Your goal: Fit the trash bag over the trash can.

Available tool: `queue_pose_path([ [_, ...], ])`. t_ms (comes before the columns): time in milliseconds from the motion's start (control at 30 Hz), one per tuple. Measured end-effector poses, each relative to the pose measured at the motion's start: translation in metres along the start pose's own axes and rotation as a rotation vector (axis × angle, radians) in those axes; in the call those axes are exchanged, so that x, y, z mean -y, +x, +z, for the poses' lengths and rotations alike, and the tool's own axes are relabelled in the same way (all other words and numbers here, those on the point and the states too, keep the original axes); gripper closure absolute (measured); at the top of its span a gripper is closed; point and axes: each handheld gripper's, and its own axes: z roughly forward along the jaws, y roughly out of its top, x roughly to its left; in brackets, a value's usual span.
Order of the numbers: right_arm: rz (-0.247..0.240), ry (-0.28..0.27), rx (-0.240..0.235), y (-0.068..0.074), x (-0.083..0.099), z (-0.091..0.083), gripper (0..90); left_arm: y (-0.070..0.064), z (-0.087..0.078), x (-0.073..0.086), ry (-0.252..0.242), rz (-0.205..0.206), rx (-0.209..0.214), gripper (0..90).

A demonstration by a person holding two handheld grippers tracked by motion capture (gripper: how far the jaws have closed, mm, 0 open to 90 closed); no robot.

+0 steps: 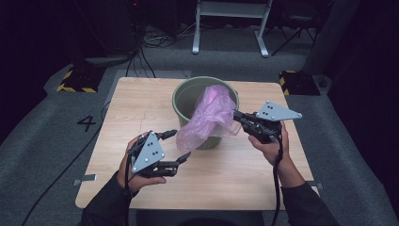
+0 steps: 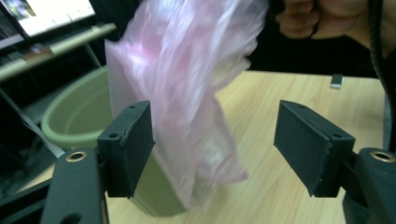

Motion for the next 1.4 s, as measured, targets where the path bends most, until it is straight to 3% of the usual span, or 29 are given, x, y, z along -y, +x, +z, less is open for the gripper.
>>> queue_pose_path([
  [133,-0.01,0.009,0.009,0.002,0.0,0.0,89.5,-0.012,-0.002,-0.008,-0.028,0.025,-0.009,32.0],
  [167,-0.018,0.014,0.014,0.003,0.001,0.0,89.4,-0.017,0.0,-0.012,-0.042,0.04,0.016,32.2],
  [233,-0.014,0.016,0.012,0.003,0.002,0.0,89.3,-0.02,0.003,-0.015,-0.053,0.049,0.016,33.8],
  [400,-0.008,0.035,-0.001,0.002,0.005,0.003,89.1,-0.02,0.031,-0.025,-0.027,0.072,0.025,38.0],
  [533,-0.006,0.047,-0.001,0.002,0.006,0.002,89.0,-0.015,0.043,-0.023,-0.012,0.07,0.023,60.2],
  [567,0.0,0.049,-0.003,0.002,0.007,0.001,89.0,-0.01,0.05,-0.021,0.003,0.071,0.041,64.4],
  [633,0.01,0.054,0.002,0.0,0.01,0.0,89.0,-0.008,0.056,-0.018,0.028,0.086,0.03,73.1],
  [800,0.033,0.075,0.003,-0.002,0.018,-0.005,88.9,-0.002,0.063,-0.009,0.051,0.066,0.067,89.7],
  [900,0.039,0.079,0.0,-0.002,0.022,-0.008,88.4,-0.003,0.063,-0.006,0.04,0.051,0.055,89.8],
  [933,0.04,0.084,-0.002,-0.001,0.026,-0.011,88.4,-0.004,0.061,-0.006,0.013,0.019,0.05,75.9],
  [967,0.042,0.084,-0.002,-0.001,0.027,-0.012,88.4,-0.005,0.06,-0.007,0.0,-0.001,0.062,67.4],
  [1100,0.038,0.093,-0.014,0.001,0.031,-0.012,88.4,-0.009,0.061,-0.01,-0.001,-0.06,0.014,38.2],
  [1200,0.03,0.101,-0.025,0.004,0.034,-0.011,88.4,-0.007,0.062,-0.01,-0.032,-0.089,0.014,34.6],
  [1267,0.026,0.105,-0.03,0.006,0.037,-0.011,88.1,-0.002,0.064,-0.011,-0.047,-0.148,0.04,34.6],
  [1300,0.025,0.107,-0.038,0.008,0.038,-0.01,87.8,-0.001,0.065,-0.013,-0.051,-0.147,0.035,36.2],
  [1333,0.017,0.11,-0.048,0.009,0.04,-0.01,87.3,-0.001,0.066,-0.014,-0.052,-0.14,0.025,38.3],
  [1400,-0.003,0.117,-0.046,0.013,0.042,-0.009,84.8,-0.001,0.066,-0.015,-0.051,-0.132,0.028,52.6],
])
